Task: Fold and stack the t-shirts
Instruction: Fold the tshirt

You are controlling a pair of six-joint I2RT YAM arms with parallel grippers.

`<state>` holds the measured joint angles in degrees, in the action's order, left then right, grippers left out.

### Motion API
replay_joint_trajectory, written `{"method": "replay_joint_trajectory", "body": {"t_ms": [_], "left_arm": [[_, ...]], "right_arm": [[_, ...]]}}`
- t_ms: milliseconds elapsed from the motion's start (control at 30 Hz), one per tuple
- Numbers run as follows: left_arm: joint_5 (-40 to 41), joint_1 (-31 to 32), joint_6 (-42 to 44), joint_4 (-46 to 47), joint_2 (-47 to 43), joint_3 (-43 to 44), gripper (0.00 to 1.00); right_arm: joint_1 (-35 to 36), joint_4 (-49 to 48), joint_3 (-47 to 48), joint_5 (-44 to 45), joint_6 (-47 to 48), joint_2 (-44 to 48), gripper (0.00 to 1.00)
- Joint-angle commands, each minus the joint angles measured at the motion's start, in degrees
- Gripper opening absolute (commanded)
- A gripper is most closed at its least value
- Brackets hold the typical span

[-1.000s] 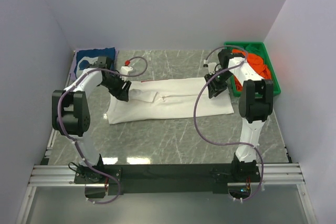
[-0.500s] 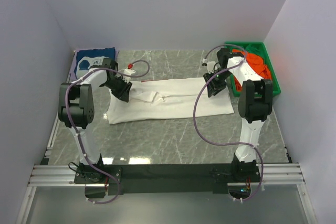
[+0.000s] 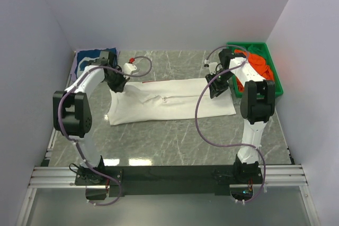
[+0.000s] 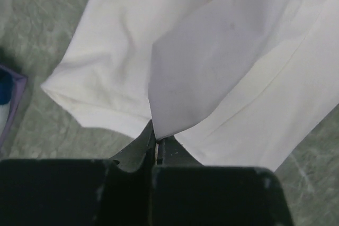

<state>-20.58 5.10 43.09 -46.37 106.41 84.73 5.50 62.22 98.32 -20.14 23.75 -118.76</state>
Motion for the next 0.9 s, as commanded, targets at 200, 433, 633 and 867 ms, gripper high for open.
{"method": "replay_joint_trajectory", "body": {"t_ms": [200,433,633,867], "left_arm": [[15.4,4.7,16.3,4.3,-10.4,-18.8,0.3],[5.7,2.9,12.9,4.5,-14.0,-14.0,0.44],[-6.5,5.7,13.6,3.1,-18.8,-13.8,0.38],[-5.6,14.0,4.0,7.1,-13.2,-12.8,0.4]], "right_arm": [[-0.1,0.7,0.4,1.7,1.3,-0.2,0.44],[-0.1,1.2,0.4,1.9,1.1,0.5,0.44],[-0.5,0.5,-1.1,2.1,0.6,1.4,0.44],[-0.9,0.2,-0.8,0.6,-1.1,1.0,0.43]]}}
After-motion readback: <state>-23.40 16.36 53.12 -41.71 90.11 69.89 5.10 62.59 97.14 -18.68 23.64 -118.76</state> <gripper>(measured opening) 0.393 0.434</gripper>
